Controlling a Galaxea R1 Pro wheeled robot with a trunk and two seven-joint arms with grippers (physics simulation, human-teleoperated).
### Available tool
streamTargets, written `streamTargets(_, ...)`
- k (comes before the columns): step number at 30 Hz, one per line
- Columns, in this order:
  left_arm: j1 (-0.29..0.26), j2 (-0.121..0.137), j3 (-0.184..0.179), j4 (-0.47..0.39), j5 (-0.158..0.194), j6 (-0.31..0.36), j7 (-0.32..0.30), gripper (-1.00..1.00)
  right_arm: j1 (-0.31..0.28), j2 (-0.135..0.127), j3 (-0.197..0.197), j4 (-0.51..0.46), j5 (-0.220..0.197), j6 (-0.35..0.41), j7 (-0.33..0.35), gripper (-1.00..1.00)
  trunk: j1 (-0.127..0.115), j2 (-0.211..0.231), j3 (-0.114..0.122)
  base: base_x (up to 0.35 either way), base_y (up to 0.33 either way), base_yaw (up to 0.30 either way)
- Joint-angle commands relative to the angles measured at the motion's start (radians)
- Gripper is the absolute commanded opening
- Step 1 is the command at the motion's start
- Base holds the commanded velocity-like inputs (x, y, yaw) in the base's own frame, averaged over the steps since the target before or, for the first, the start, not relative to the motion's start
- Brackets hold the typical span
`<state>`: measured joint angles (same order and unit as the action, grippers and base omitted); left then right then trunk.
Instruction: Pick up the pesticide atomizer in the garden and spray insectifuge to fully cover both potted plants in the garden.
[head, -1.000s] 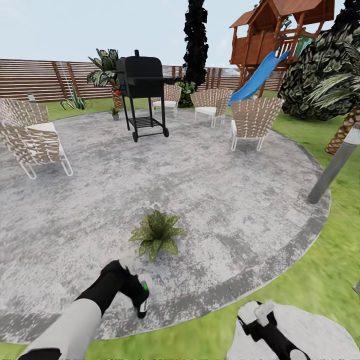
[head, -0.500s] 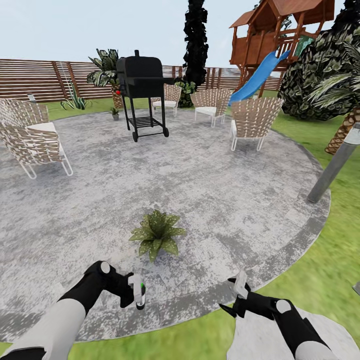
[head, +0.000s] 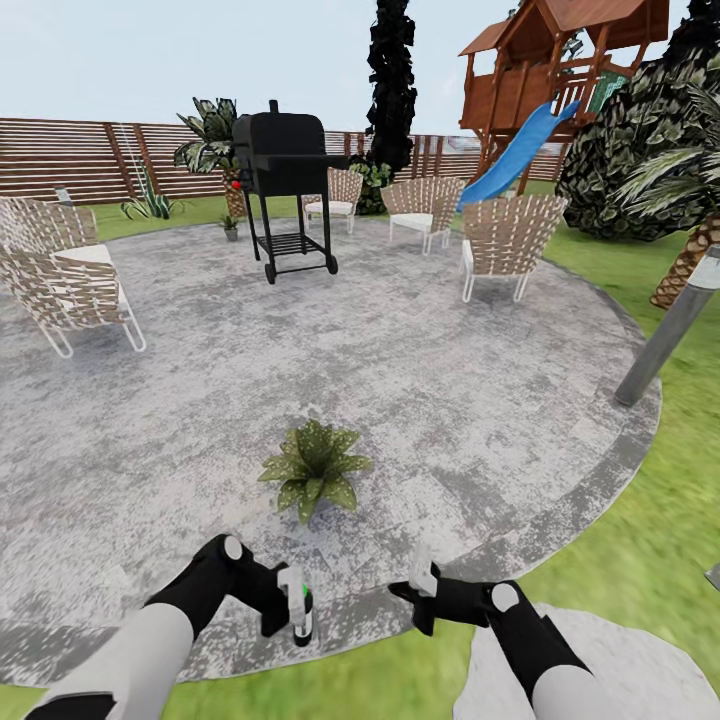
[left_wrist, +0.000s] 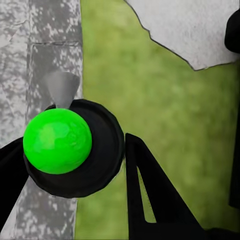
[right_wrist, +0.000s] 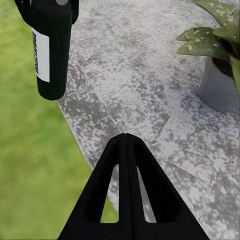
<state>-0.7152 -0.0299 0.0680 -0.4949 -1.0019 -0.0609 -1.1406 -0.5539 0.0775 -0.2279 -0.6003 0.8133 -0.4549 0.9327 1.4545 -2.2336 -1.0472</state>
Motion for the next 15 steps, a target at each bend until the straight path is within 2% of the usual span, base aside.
streamTargets(1,0.0,-0.003,0.007,0.0,-0.009,-0.007,-0.003,-1.0,-0.001,0.004,-0.008,-0.001,0.007,-0.004,0.006,-1.0,0.0,0.0,-0.001,0.0,0.0,0.0)
streamTargets(2,0.0,-0.004,0.007,0.0,-0.009,-0.008,-0.002,-1.0,-0.001,0.006,-0.008,-0.001,0.007,-0.004,0.006,-1.0,0.0,0.0,-0.001,0.0,0.0,0.0)
streamTargets(3,0.0,-0.007,0.008,0.002,-0.007,-0.009,0.0,-1.0,-0.001,0.021,-0.008,-0.001,0.007,-0.004,0.006,-1.0,0.0,0.0,-0.001,0.0,0.0,0.0)
streamTargets(10,0.0,-0.014,0.007,0.001,-0.009,-0.01,0.006,-1.0,-0.002,0.04,-0.008,-0.001,0.007,-0.004,0.006,-1.0,0.0,0.0,-0.001,0.0,0.0,0.0)
streamTargets(15,0.0,-0.015,0.007,0.001,-0.009,-0.011,0.064,-1.0,-0.003,0.055,-0.008,-0.002,0.006,-0.004,0.03,-1.0,0.0,0.0,-0.001,0.0,0.0,0.0)
